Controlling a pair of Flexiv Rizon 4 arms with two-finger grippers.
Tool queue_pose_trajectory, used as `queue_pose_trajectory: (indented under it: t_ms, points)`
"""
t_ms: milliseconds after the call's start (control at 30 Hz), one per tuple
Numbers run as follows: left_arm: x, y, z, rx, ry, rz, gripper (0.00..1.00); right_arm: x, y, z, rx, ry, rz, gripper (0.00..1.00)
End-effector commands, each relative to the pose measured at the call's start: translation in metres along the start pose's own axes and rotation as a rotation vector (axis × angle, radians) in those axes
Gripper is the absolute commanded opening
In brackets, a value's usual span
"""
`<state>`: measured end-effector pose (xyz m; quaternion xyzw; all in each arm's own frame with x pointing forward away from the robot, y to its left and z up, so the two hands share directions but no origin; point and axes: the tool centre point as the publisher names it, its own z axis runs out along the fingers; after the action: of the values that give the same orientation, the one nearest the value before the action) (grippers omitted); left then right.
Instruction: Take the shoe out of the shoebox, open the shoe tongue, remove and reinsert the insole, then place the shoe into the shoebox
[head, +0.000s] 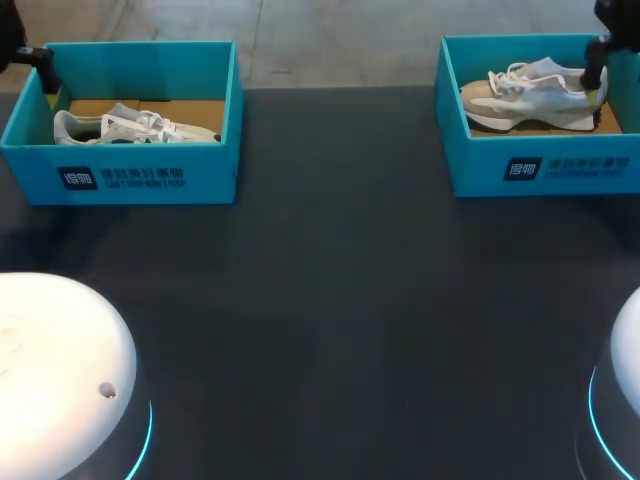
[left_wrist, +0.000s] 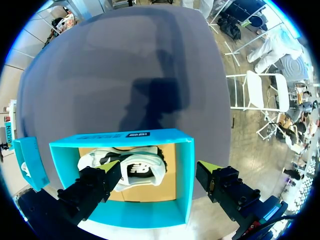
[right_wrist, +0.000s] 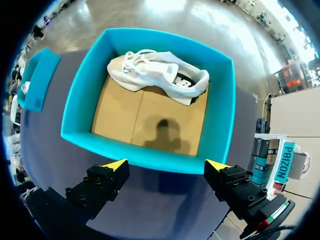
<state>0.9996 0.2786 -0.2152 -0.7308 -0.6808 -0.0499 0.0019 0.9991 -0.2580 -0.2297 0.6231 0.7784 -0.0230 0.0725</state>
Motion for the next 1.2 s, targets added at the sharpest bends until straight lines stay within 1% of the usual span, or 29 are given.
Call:
queue_pose_trajectory:
  t_ms: [33, 467, 533, 700, 800, 967, 1200]
  points:
    - [0.0, -0.001, -0.001, -0.003, 0.002, 0.0, 1.0, -0.005, 0.014, 0.005, 0.084, -0.001, -0.01, 1.0]
    - [0.0, -0.001, -0.001, -0.003, 0.002, 0.0, 1.0, -0.005, 0.014, 0.005, 0.084, -0.001, -0.01, 1.0]
    - [0.0, -0.001, -0.001, -0.003, 0.002, 0.0, 1.0, -0.009, 0.02, 0.003, 0.078, -0.039, 0.008, 1.0]
    - [0.0, -0.001, -0.001, -0.003, 0.002, 0.0, 1.0, -0.018, 0.038, 0.002, 0.055, -0.08, 0.04, 1.0]
    - [0.0, -0.001, -0.001, -0.003, 0.002, 0.0, 1.0, -0.023, 0.049, 0.007, 0.044, -0.098, 0.048, 1.0]
    - [0.0, -0.001, -0.001, -0.003, 0.002, 0.0, 1.0, -0.031, 0.066, 0.015, 0.047, -0.117, 0.073, 1.0]
    - [0.0, -0.001, -0.001, -0.003, 0.002, 0.0, 1.0, -0.036, 0.084, 0.027, 0.064, -0.152, 0.102, 1.0]
